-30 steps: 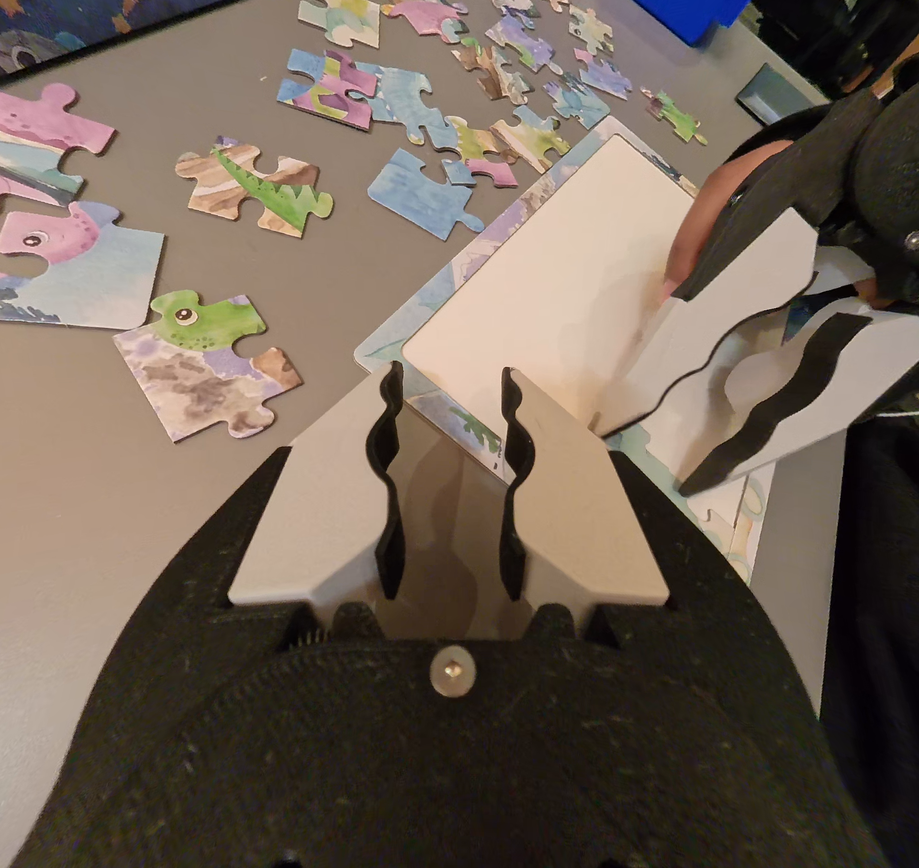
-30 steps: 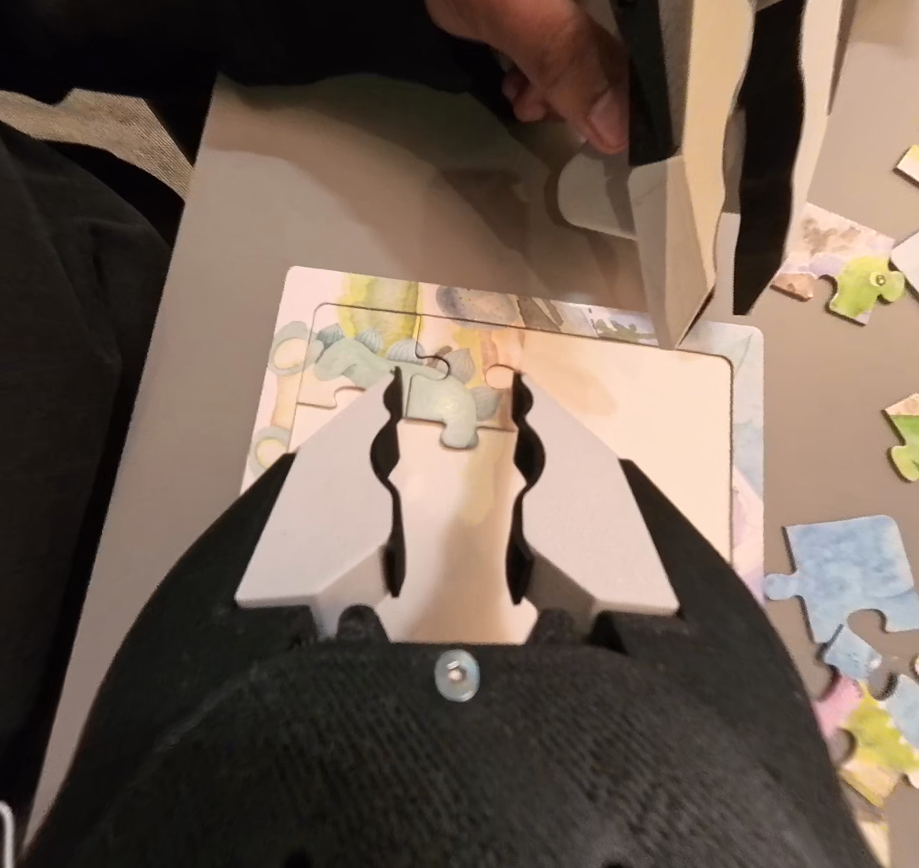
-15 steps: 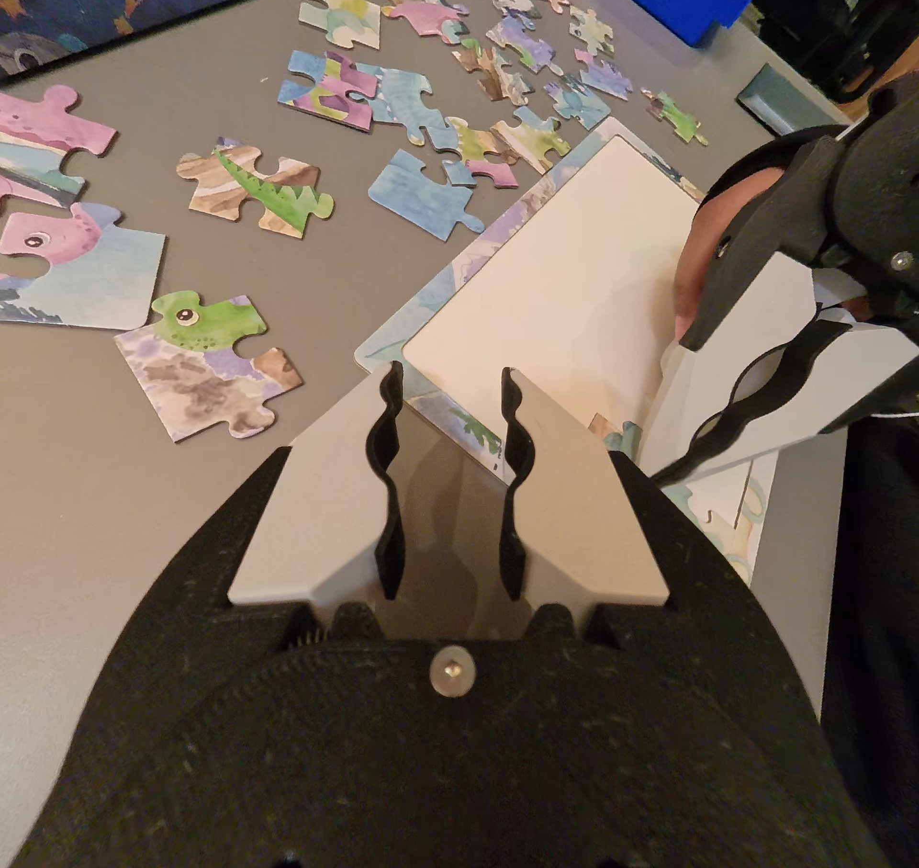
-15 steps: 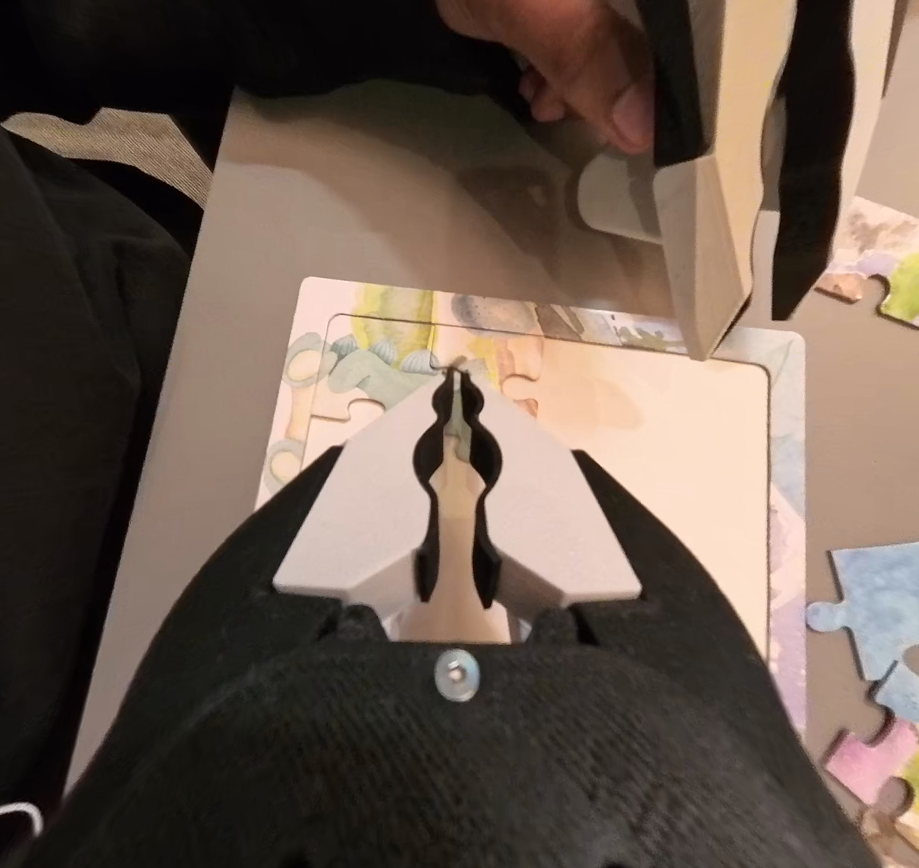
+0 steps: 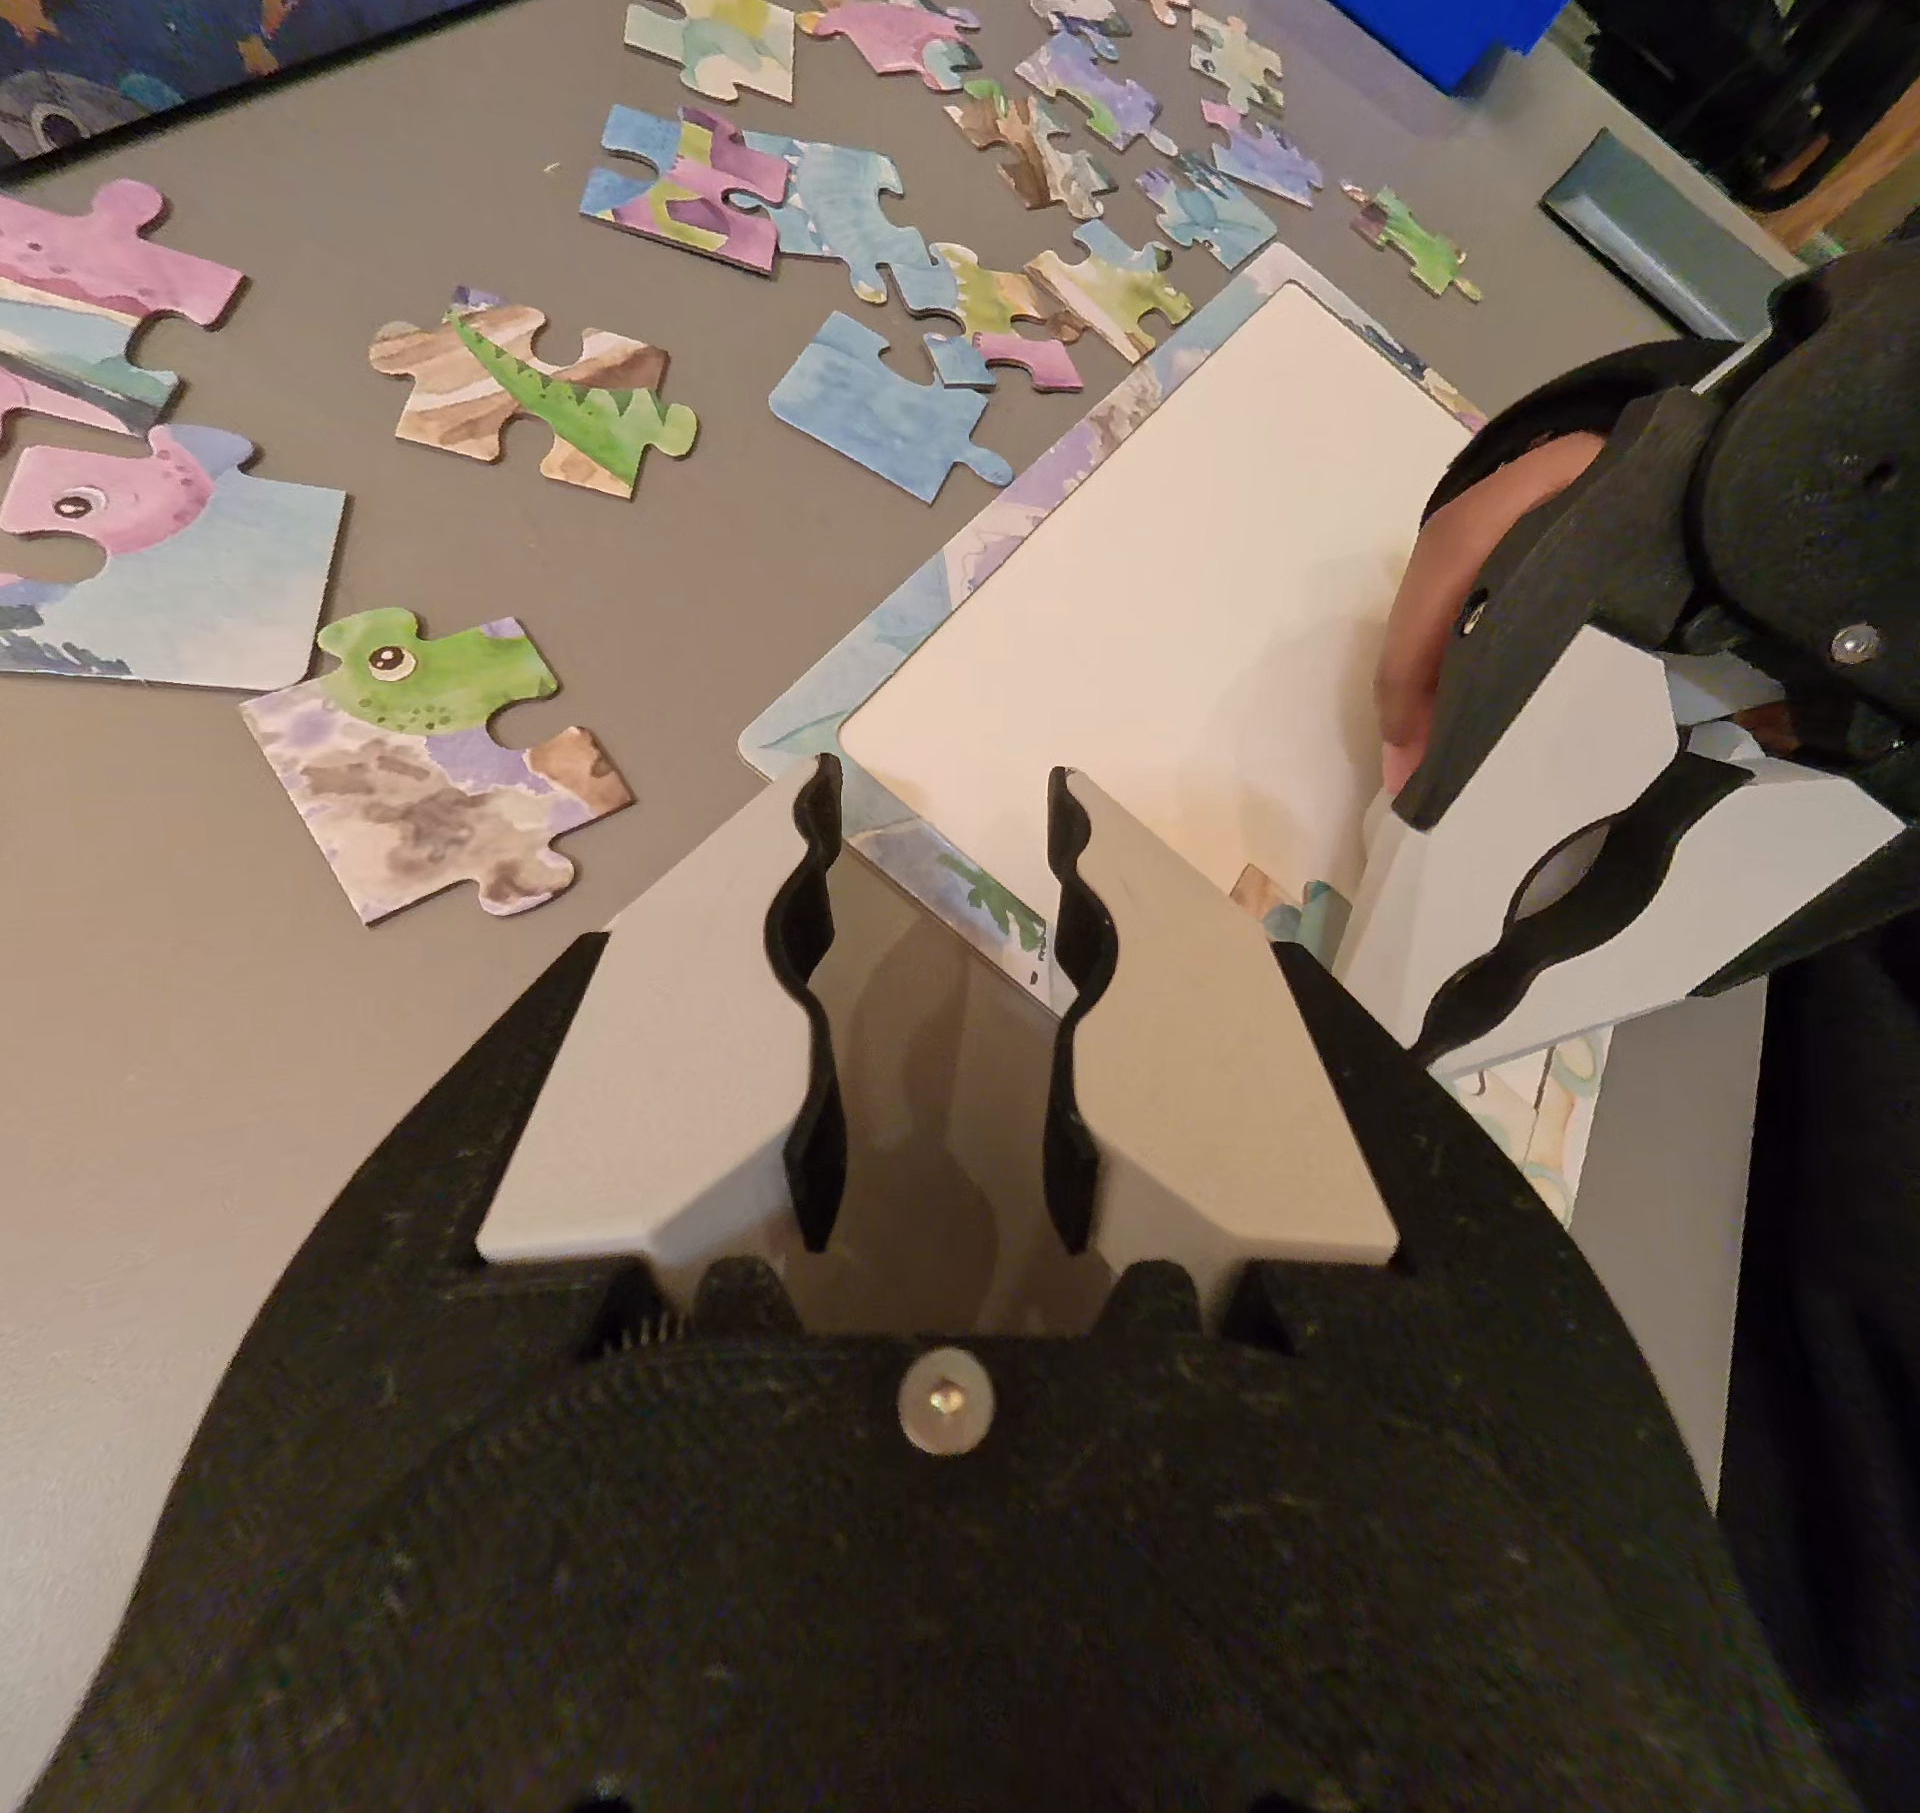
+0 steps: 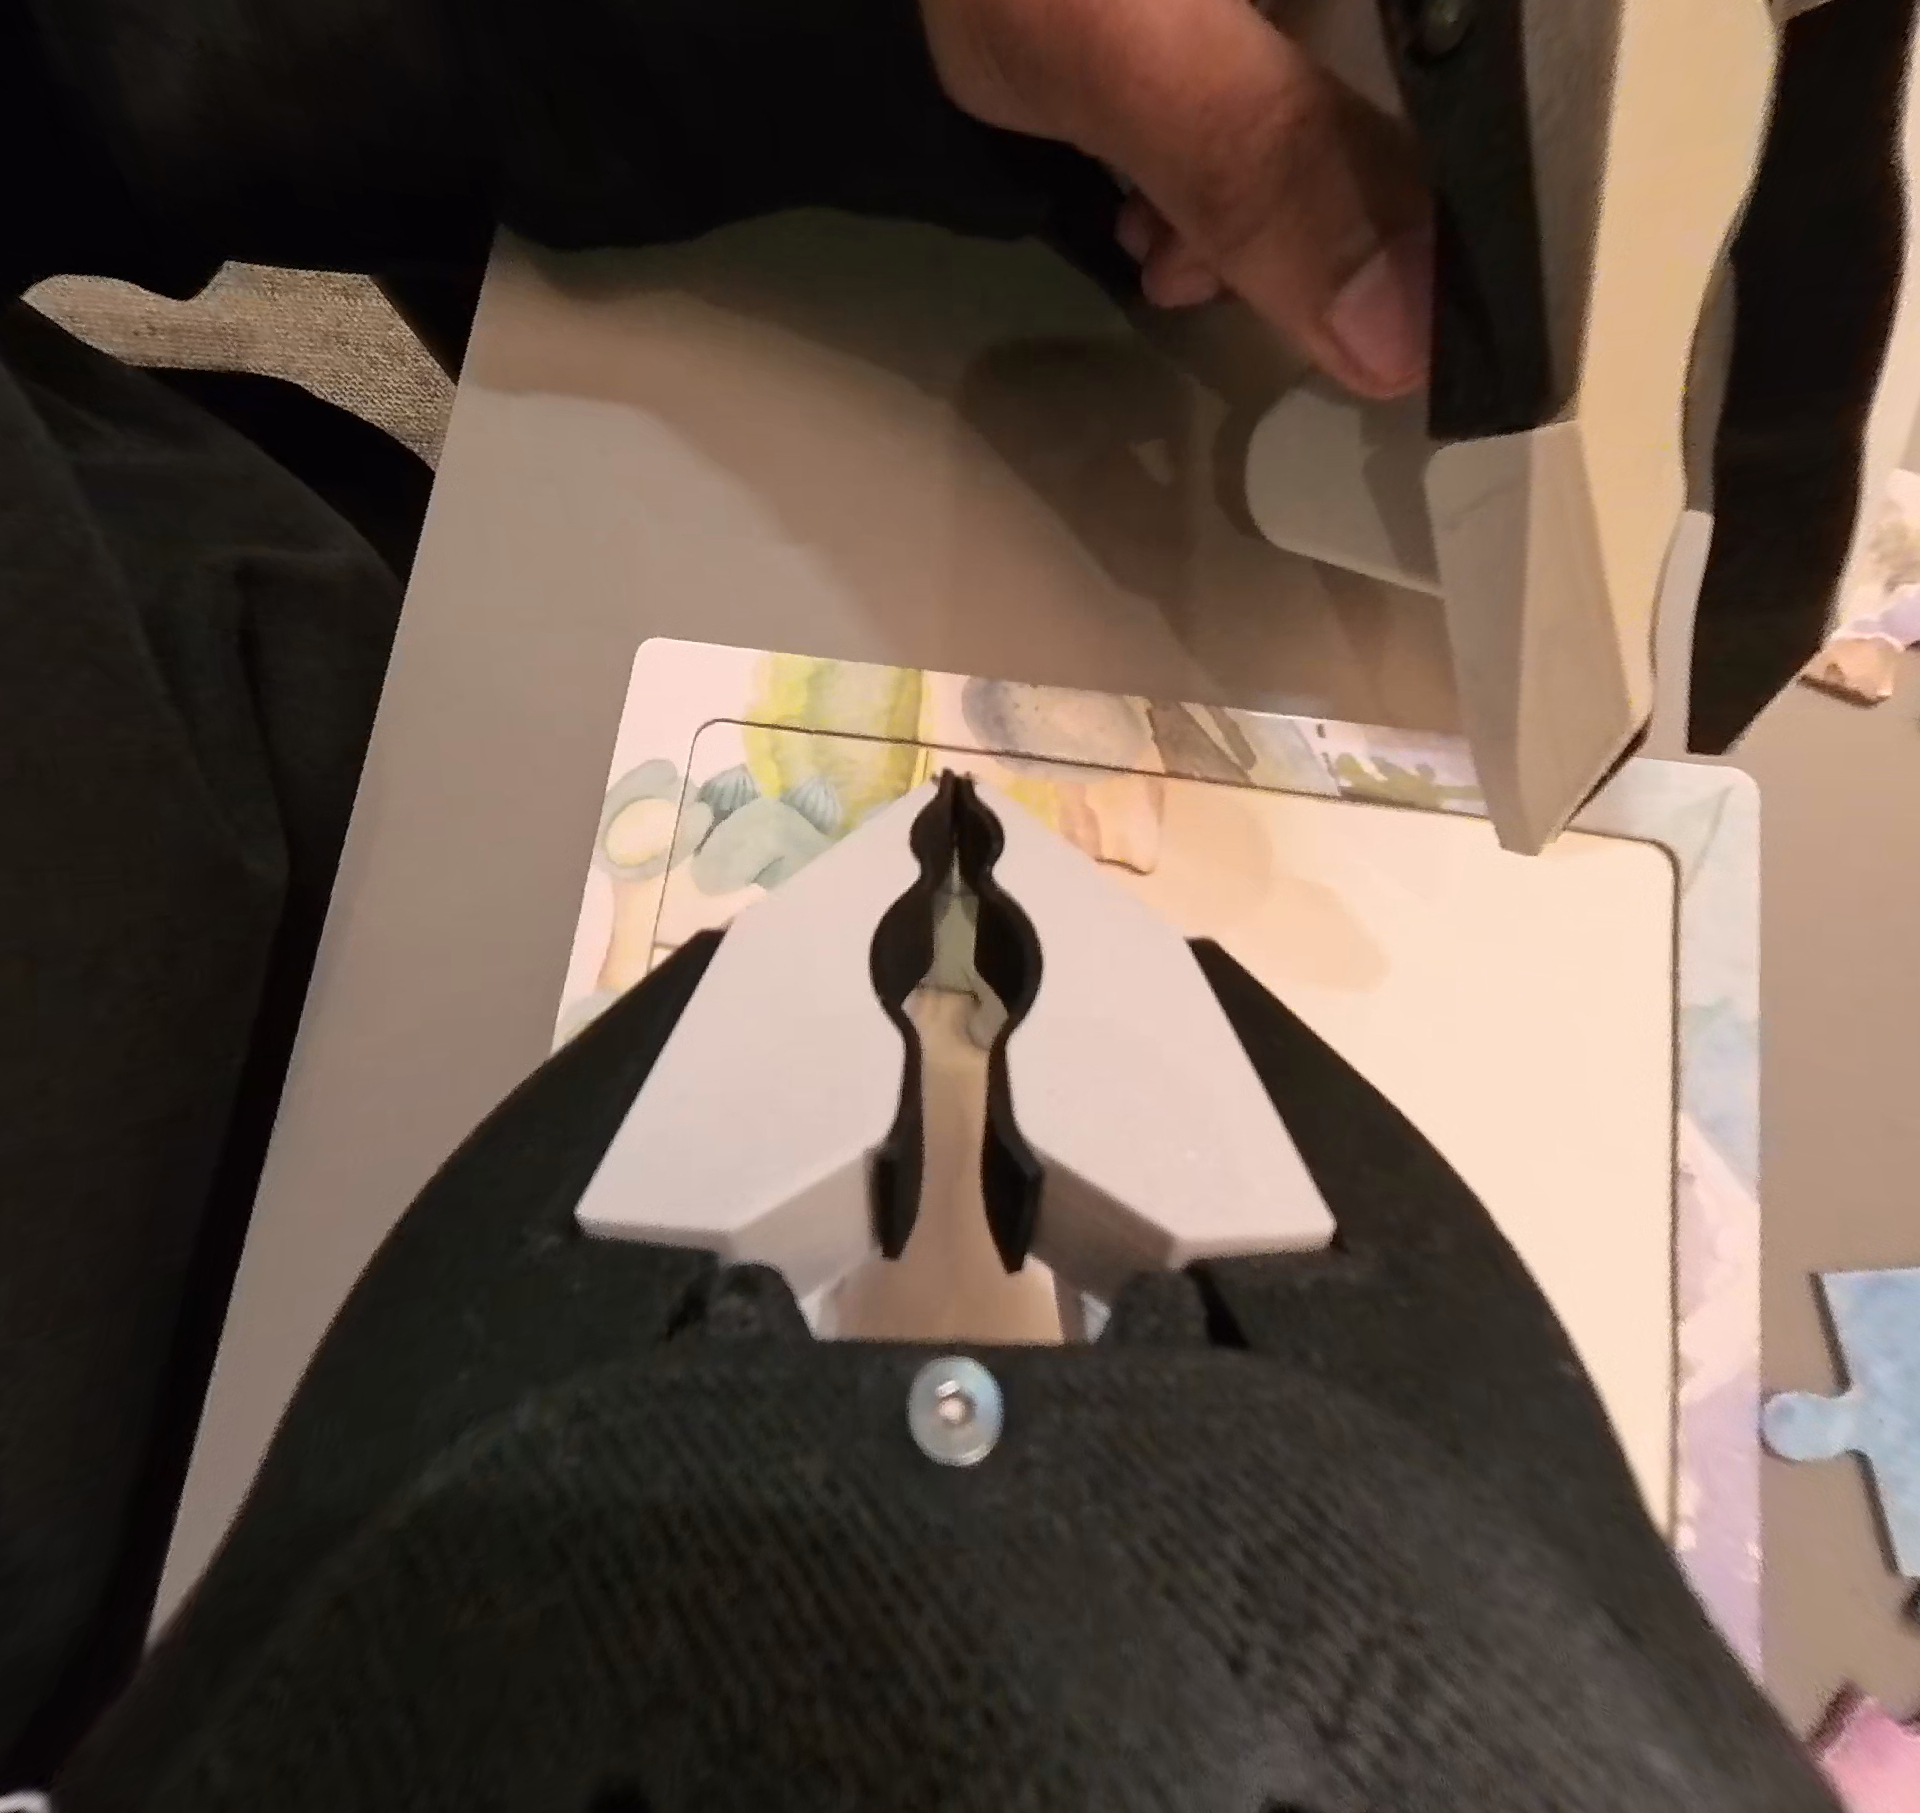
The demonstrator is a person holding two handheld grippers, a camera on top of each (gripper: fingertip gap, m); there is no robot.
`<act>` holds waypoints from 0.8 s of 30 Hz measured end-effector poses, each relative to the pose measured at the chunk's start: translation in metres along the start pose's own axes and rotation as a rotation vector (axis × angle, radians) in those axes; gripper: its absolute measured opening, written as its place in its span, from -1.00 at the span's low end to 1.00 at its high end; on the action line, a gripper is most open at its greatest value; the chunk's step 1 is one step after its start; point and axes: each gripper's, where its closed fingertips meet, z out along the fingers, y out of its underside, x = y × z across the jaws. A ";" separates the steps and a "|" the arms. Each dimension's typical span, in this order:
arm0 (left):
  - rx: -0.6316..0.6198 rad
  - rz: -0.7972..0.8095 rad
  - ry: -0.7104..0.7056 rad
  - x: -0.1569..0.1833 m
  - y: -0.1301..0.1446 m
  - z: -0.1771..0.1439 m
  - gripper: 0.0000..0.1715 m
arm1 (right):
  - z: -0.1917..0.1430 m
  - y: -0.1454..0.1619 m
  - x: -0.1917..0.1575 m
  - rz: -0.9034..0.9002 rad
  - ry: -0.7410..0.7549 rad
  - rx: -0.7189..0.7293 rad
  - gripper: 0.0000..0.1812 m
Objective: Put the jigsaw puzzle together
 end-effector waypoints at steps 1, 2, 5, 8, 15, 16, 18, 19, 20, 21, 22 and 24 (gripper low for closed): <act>0.000 0.000 0.000 0.000 0.000 0.000 -0.56 | 0.000 0.000 0.000 0.012 -0.006 -0.002 -1.00; 0.000 0.000 0.000 0.000 0.000 0.000 -0.56 | -0.001 0.000 0.001 0.022 -0.008 -0.005 -1.00; 0.003 0.000 -0.001 0.000 0.000 0.000 -0.56 | -0.011 -0.004 0.009 0.048 0.034 0.059 -1.00; 0.004 -0.001 0.000 0.000 0.000 0.000 -0.56 | -0.026 -0.006 0.009 0.118 0.004 0.124 -1.00; -0.006 0.002 -0.003 0.000 0.001 0.001 -0.56 | -0.015 0.016 0.002 0.097 0.042 0.044 -1.00; -0.005 0.000 -0.002 0.000 0.001 0.000 -0.56 | -0.015 0.016 0.002 0.087 0.053 0.035 -1.00; -0.003 -0.002 -0.002 0.000 0.000 0.000 -0.56 | -0.015 0.014 0.001 0.065 0.065 0.022 -1.00; -0.004 -0.001 -0.002 0.000 0.000 0.000 -0.56 | -0.015 0.012 -0.002 0.057 0.059 0.032 -1.00; -0.005 0.001 -0.003 0.000 0.000 0.000 -0.56 | -0.015 0.009 -0.004 0.060 0.045 0.047 -1.00; -0.006 0.002 -0.004 0.000 0.001 0.001 -0.56 | -0.014 0.007 -0.006 0.069 0.030 0.059 -1.00; -0.007 0.003 -0.005 0.000 0.001 0.001 -0.56 | -0.012 0.008 -0.005 0.076 0.029 0.052 -1.00; -0.007 0.004 -0.005 0.000 0.001 0.001 -0.56 | -0.010 0.010 -0.001 0.069 0.050 0.026 -1.00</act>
